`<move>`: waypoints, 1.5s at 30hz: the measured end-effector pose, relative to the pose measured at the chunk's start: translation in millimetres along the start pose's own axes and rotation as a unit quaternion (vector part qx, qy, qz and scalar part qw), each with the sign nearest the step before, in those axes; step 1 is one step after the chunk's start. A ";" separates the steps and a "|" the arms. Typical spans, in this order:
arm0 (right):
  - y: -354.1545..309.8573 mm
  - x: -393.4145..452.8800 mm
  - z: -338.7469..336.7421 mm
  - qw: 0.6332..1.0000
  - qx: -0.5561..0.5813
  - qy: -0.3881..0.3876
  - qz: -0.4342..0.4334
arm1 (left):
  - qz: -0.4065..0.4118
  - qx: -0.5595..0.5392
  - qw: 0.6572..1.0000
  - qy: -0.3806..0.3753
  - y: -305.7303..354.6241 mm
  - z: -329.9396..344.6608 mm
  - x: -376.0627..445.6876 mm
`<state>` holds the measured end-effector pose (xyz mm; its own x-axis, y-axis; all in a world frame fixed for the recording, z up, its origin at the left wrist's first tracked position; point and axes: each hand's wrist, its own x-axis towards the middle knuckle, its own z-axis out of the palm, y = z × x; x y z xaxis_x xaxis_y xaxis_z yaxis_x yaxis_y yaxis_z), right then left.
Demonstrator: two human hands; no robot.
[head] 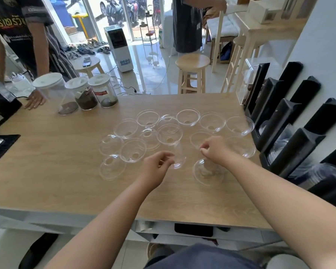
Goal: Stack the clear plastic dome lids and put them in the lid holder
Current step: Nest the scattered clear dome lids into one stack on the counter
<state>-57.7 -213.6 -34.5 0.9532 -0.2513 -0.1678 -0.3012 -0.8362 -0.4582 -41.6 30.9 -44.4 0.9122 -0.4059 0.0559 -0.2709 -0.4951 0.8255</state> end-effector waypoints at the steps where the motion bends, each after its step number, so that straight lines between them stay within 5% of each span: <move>1: -0.9 -2.6 -2.6 0.999 0.013 0.028 -0.010 | -0.055 -0.085 0.995 0.003 0.5 0.4 -1.9; 6: -13.4 -30.1 -24.1 0.950 0.282 0.123 -0.054 | -0.207 -0.371 0.905 0.029 2.1 -3.0 -3.9; 8: -19.3 -41.3 -31.7 0.881 0.453 0.130 -0.040 | -0.221 -0.421 0.879 0.031 2.3 -3.7 -2.9; 12: -27.3 -51.1 -33.3 0.662 0.746 0.030 0.066 | -0.226 -0.507 0.832 0.013 6.1 -0.7 -2.9; 14: -30.1 -53.7 -26.9 0.634 0.763 -0.021 0.125 | -0.221 -0.542 0.811 -0.001 9.4 1.4 -2.4; 20: -34.9 -52.6 -12.7 0.672 0.719 -0.036 0.176 | -0.206 -0.580 0.787 -0.045 21.5 4.7 -3.4; 30: -36.4 -52.7 -2.6 0.823 0.555 -0.019 0.121 | -0.212 -0.580 0.783 -0.069 25.7 7.9 -6.0; 36: -35.7 -58.1 4.9 0.809 0.584 -0.016 0.073 | -0.211 -0.569 0.792 -0.075 25.1 8.1 -5.1; 42: -30.8 -60.4 8.7 0.851 0.524 0.041 0.009 | -0.200 -0.483 0.851 -0.047 25.3 10.3 -6.1; 45: -29.7 -60.9 11.6 0.862 0.504 0.053 0.005 | -0.157 -0.360 0.919 -0.038 25.8 8.2 -13.6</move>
<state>-107.1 -167.8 -20.9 0.9313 -0.3437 -0.1210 -0.1287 0.0006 -0.9917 -63.6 17.4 -28.5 0.8790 -0.3960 -0.2655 0.3010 0.0291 0.9532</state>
